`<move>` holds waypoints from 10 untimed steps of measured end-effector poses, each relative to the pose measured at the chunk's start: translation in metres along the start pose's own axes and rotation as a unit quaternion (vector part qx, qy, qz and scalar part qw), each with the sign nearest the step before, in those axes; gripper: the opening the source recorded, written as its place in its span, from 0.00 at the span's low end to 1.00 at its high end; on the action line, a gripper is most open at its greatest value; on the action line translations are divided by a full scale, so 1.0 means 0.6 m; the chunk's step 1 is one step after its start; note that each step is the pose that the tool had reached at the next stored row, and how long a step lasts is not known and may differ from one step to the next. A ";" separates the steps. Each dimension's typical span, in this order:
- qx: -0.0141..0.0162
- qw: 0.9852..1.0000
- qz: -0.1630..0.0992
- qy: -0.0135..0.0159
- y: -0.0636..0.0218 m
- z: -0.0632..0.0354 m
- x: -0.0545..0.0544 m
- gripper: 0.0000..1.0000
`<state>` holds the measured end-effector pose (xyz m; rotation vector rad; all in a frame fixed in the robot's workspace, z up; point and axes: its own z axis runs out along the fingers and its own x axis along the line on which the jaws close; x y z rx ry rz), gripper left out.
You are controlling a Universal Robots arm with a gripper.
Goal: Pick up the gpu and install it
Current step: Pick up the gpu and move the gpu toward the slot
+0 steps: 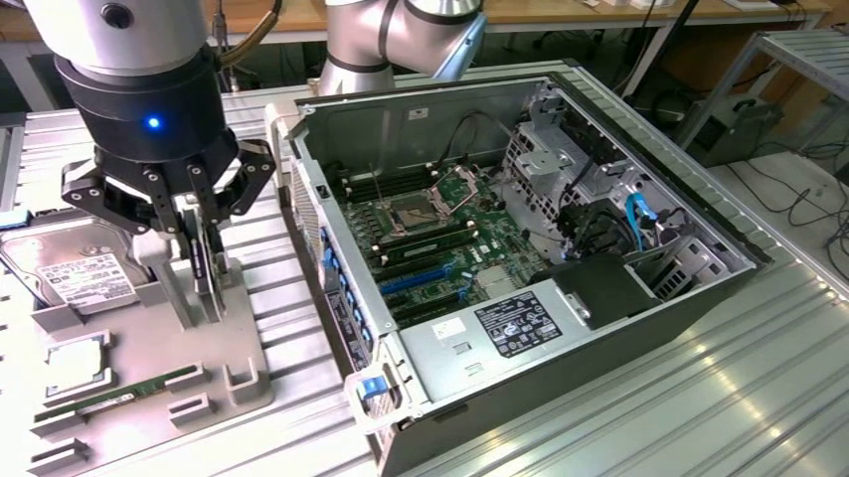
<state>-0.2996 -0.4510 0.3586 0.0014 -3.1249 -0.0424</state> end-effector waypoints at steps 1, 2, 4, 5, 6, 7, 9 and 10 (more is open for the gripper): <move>0.000 1.000 0.000 0.000 0.000 -0.001 0.000 0.27; 0.000 1.000 0.000 0.000 0.000 -0.003 0.000 0.27; 0.000 1.000 0.000 0.000 0.000 -0.005 0.000 0.27; 0.000 1.000 0.000 0.000 0.000 -0.006 0.000 0.27; 0.000 1.000 0.000 0.000 0.000 -0.006 0.000 0.27; 0.000 1.000 0.000 0.000 0.000 -0.007 0.000 0.27; 0.000 1.000 0.000 0.000 0.000 -0.009 0.000 0.27; 0.000 1.000 0.000 0.000 0.000 -0.010 0.000 0.27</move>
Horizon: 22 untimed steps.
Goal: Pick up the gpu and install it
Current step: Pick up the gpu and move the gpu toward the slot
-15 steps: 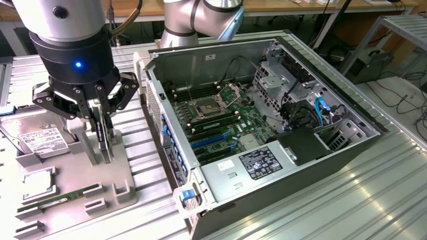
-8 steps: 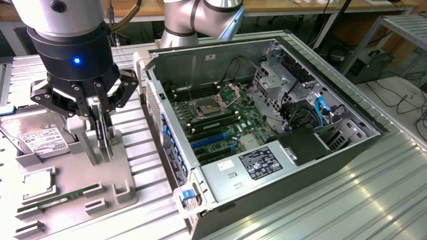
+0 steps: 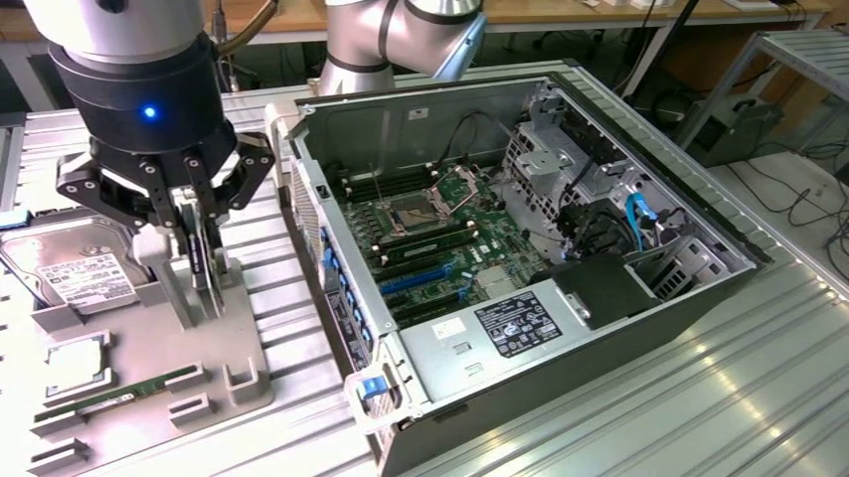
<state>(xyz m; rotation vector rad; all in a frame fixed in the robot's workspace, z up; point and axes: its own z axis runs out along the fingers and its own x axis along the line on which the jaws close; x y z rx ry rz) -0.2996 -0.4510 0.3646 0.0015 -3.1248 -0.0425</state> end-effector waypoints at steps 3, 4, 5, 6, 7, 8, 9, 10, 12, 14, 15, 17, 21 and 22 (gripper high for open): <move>0.000 1.000 0.000 0.000 0.000 -0.003 0.000 0.27; 0.000 1.000 0.000 0.000 0.000 -0.004 0.000 0.27; 0.000 1.000 0.000 0.000 0.000 -0.005 0.000 0.27; 0.000 1.000 0.000 0.000 0.000 -0.006 0.000 0.27; 0.000 1.000 0.000 0.000 0.000 -0.007 0.000 0.27; 0.000 1.000 0.000 0.000 0.000 -0.008 0.000 0.27; 0.000 1.000 0.000 0.000 0.000 -0.008 0.000 0.27; 0.000 1.000 0.000 0.000 0.000 -0.009 0.000 0.27; 0.000 1.000 0.000 0.000 0.000 -0.011 0.000 0.27; 0.000 1.000 0.000 0.000 0.000 -0.013 0.000 0.27; 0.000 1.000 0.000 0.000 0.000 -0.014 0.000 0.27; 0.000 1.000 0.000 0.000 0.000 -0.017 0.000 0.27; 0.000 1.000 0.000 0.000 0.001 -0.021 0.000 0.27; 0.000 1.000 0.000 0.000 0.001 -0.021 0.000 0.27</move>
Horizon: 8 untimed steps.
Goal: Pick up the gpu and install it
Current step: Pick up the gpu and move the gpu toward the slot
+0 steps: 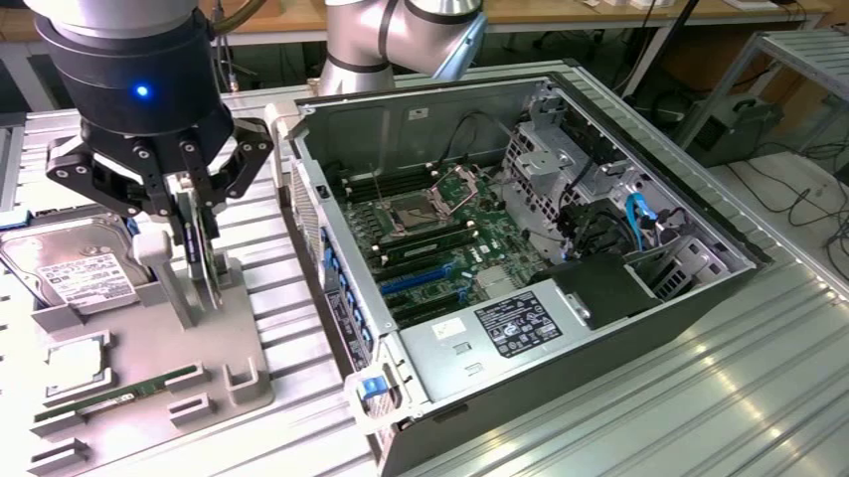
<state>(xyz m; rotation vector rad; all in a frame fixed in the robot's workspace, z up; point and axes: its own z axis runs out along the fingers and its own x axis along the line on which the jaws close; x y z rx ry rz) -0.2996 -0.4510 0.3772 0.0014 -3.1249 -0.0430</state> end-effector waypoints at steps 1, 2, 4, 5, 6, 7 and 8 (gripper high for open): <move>0.000 1.000 0.000 0.000 0.000 -0.001 0.000 0.27; 0.000 1.000 0.000 0.000 0.000 -0.002 0.000 0.27; 0.000 1.000 0.000 0.000 0.000 -0.004 0.000 0.27; 0.000 1.000 0.000 0.000 0.000 -0.005 0.000 0.27; 0.000 1.000 0.000 0.000 0.000 -0.006 0.000 0.27; 0.000 1.000 0.000 0.000 0.000 -0.007 0.000 0.27; 0.000 1.000 0.000 0.000 0.000 -0.007 0.000 0.27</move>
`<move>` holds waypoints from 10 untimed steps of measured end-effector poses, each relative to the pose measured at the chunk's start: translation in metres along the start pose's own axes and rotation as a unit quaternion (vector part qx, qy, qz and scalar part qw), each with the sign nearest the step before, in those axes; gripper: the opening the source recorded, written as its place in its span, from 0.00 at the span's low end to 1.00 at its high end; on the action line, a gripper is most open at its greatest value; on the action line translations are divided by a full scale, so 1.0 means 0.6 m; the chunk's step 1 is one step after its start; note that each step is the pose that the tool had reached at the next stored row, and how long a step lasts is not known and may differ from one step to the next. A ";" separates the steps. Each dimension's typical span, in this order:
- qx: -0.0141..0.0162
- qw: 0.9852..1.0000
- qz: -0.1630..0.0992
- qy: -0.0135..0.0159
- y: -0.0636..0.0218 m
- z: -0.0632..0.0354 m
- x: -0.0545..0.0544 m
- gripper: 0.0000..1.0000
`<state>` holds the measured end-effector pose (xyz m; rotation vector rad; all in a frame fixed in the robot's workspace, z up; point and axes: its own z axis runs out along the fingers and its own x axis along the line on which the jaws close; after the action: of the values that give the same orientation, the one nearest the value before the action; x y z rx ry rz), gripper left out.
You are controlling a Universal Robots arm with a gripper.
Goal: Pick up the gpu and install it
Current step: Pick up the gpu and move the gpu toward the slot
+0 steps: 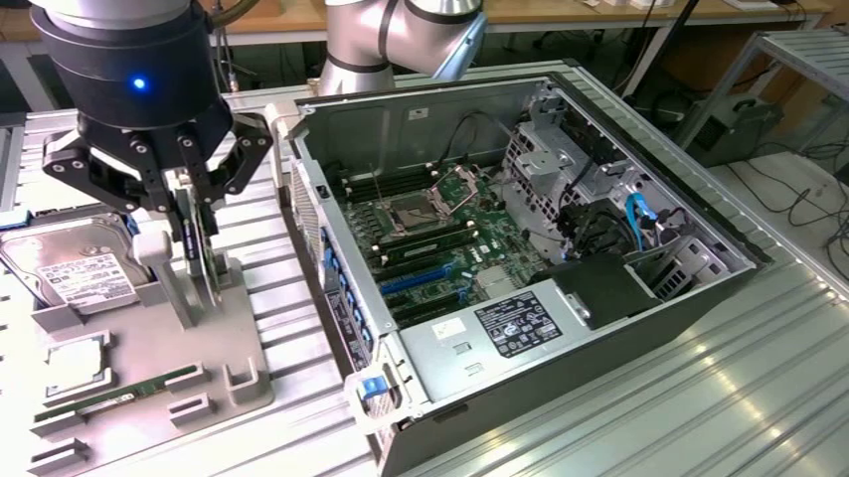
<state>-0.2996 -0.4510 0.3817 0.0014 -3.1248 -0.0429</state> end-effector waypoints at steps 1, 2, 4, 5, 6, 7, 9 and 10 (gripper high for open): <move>0.000 1.000 0.000 0.000 0.000 -0.001 0.000 0.27; 0.000 1.000 0.000 0.000 0.000 -0.002 0.000 0.27; 0.000 1.000 0.000 0.000 0.000 -0.003 0.000 0.27; 0.000 1.000 0.000 0.000 0.000 -0.004 0.000 0.27; 0.000 1.000 0.000 0.000 0.000 -0.005 0.000 0.27; 0.000 1.000 0.000 0.000 0.000 -0.006 0.000 0.27; 0.000 1.000 0.000 0.000 0.000 -0.008 0.000 0.27; 0.000 1.000 0.000 0.000 0.000 -0.008 0.000 0.27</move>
<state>-0.2996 -0.4510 0.3867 0.0015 -3.1248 -0.0429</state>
